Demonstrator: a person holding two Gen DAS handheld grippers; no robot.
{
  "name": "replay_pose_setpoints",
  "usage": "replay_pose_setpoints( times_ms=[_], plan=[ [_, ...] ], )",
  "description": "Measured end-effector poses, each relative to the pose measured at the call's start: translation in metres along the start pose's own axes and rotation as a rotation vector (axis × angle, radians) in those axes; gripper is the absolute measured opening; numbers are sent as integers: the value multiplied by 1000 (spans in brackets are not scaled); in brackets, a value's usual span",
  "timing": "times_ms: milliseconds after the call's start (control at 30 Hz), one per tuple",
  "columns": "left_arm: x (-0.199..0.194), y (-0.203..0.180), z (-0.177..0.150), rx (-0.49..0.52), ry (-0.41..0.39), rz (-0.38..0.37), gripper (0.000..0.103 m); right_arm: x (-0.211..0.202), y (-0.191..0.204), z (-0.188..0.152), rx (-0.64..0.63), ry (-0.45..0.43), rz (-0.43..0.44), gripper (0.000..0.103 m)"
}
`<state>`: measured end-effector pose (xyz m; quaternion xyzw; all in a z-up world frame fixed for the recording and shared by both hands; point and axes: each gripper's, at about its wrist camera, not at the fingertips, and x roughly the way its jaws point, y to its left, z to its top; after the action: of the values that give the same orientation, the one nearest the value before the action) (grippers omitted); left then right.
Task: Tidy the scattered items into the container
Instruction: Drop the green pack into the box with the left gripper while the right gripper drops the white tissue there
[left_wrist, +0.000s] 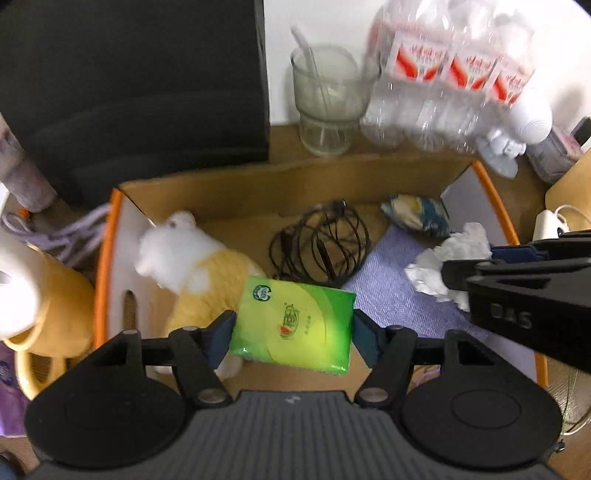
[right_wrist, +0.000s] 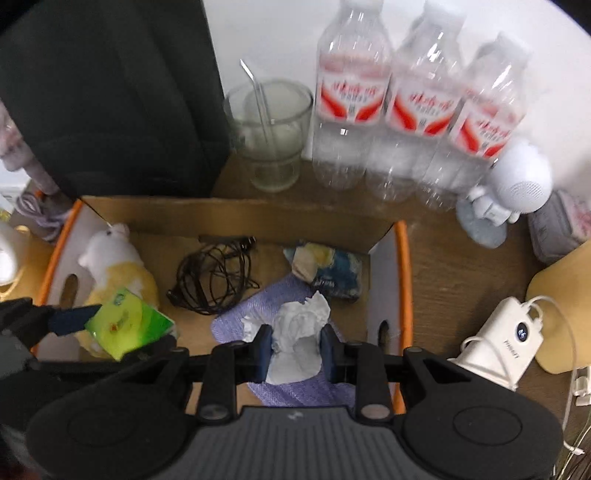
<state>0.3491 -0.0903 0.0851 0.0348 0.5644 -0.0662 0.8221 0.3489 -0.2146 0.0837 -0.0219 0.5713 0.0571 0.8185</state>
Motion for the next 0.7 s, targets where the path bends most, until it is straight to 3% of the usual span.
replay_pose_setpoints(
  times_ms=[167, 300, 400, 567, 700],
  plan=[
    [25, 0, -9, -14, 24, 12, 67, 32, 4, -6, 17, 57, -17, 28],
    [18, 4, -12, -29, 18, -3, 71, 30, 2, -13, 39, 54, -30, 40],
    [-9, 6, -11, -17, -23, -26, 76, 6, -1, -14, 53, 16, -7, 51],
    [-66, 12, -14, -13, -120, -20, 82, -63, 2, -18, 40, -86, -5, 55],
    [-109, 21, -31, -44, -243, 25, 87, -115, 14, -37, 0, -196, 11, 60]
  ],
)
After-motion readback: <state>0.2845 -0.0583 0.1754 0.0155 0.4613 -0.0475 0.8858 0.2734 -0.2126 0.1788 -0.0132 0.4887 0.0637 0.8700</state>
